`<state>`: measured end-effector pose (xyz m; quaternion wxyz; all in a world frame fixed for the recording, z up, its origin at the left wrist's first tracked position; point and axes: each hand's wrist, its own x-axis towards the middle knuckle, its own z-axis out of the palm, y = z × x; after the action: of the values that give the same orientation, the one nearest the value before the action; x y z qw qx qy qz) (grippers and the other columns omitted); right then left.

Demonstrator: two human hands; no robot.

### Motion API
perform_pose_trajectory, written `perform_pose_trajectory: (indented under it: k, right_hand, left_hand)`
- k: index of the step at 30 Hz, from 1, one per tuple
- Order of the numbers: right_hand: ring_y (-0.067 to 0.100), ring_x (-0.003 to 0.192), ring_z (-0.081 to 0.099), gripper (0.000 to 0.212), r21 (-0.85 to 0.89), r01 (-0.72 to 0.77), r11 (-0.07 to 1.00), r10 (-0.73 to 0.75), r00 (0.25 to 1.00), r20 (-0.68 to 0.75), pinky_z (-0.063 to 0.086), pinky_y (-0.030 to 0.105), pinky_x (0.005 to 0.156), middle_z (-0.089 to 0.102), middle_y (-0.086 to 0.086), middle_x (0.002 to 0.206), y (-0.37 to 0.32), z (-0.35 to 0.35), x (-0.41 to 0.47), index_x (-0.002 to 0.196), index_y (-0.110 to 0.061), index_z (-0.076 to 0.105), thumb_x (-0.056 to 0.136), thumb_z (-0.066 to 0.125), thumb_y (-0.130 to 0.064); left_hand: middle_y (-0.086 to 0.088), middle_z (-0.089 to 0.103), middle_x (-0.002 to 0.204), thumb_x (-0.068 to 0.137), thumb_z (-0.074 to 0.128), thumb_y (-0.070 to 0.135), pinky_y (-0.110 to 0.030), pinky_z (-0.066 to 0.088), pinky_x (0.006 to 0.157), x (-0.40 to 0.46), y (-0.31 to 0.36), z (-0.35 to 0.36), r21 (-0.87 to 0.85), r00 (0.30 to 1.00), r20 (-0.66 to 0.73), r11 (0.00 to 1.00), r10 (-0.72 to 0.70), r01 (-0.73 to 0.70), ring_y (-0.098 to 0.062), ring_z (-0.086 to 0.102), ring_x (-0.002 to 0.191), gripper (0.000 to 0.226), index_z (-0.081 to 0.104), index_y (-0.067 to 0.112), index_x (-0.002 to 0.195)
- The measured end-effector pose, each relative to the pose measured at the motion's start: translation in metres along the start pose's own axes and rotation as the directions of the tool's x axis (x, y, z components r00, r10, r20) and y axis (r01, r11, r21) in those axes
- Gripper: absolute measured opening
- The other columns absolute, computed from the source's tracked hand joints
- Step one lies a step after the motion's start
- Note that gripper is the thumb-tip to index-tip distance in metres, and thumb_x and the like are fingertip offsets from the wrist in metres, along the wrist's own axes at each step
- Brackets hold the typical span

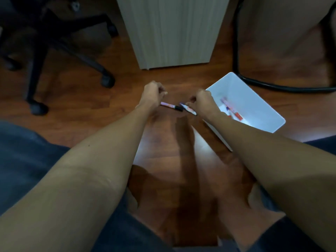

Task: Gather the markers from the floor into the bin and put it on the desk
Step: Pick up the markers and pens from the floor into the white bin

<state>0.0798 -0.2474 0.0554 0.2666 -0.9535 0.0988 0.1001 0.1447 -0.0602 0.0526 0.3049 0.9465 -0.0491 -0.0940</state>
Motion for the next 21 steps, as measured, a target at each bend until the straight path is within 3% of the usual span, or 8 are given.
perform_pose_trajectory:
  k: [3,5,9,12,16,21]
  right_hand:
    - [0.039,0.078,0.064,0.026,-0.065,0.017,0.998,-0.011,0.997,0.078,0.035,0.033,0.062,0.061,0.024,0.076,-0.005,0.026,0.019,0.076,0.000,0.070,0.090,0.065,-0.021]
    - [0.042,0.091,0.065,0.024,-0.117,0.052,0.992,-0.038,0.992,0.118,0.043,0.040,0.069,0.065,0.028,0.097,-0.007,0.038,0.027,0.092,0.004,0.070,0.092,0.061,-0.018]
    - [0.045,0.106,0.064,0.024,-0.250,0.045,0.967,-0.011,0.991,0.137,0.051,0.045,0.089,0.058,0.023,0.122,-0.005,0.061,0.046,0.116,-0.002,0.066,0.096,0.056,-0.009]
    - [0.044,0.110,0.064,0.028,-0.359,0.057,0.932,0.011,0.983,0.183,0.051,0.047,0.092,0.057,0.023,0.125,0.000,0.076,0.057,0.122,-0.002,0.062,0.098,0.049,-0.001]
    - [0.041,0.110,0.066,0.033,-0.418,0.075,0.906,0.027,0.972,0.233,0.053,0.045,0.090,0.061,0.022,0.123,0.005,0.089,0.068,0.127,-0.007,0.061,0.101,0.043,-0.003]
    - [0.038,0.108,0.067,0.036,-0.410,0.043,0.911,0.073,0.962,0.264,0.055,0.043,0.086,0.062,0.022,0.121,0.015,0.100,0.067,0.129,-0.011,0.061,0.099,0.043,0.000]
  left_hand:
    - [-0.014,0.071,0.109,0.088,0.071,0.016,-0.025,0.048,0.080,0.016,-0.027,0.015,0.007,0.997,0.058,0.998,-0.056,0.056,-0.022,0.066,0.096,0.022,0.070,0.005,0.106]
    - [-0.014,0.069,0.110,0.086,0.073,0.018,-0.023,0.044,0.079,0.022,-0.041,0.025,0.011,0.993,0.096,0.997,-0.072,0.072,-0.023,0.066,0.097,0.026,0.068,0.005,0.108]
    - [-0.019,0.067,0.118,0.085,0.075,0.016,-0.029,0.048,0.093,0.045,-0.052,0.050,-0.014,0.986,0.130,0.994,-0.104,0.107,-0.030,0.064,0.109,0.033,0.067,0.002,0.113]
    - [-0.019,0.065,0.121,0.082,0.075,0.016,-0.034,0.050,0.098,0.057,-0.054,0.072,0.034,0.971,0.220,0.996,-0.090,0.085,-0.032,0.063,0.112,0.034,0.068,0.004,0.113]
    - [-0.015,0.065,0.116,0.076,0.078,0.019,-0.039,0.052,0.094,0.061,-0.062,0.096,0.146,0.946,0.315,0.989,-0.083,0.038,-0.034,0.063,0.107,0.036,0.066,0.009,0.108]
    - [-0.015,0.061,0.118,0.077,0.074,0.012,-0.041,0.054,0.089,0.046,-0.069,0.099,0.268,0.948,0.310,0.963,-0.073,-0.013,-0.038,0.062,0.107,0.026,0.066,0.009,0.101]
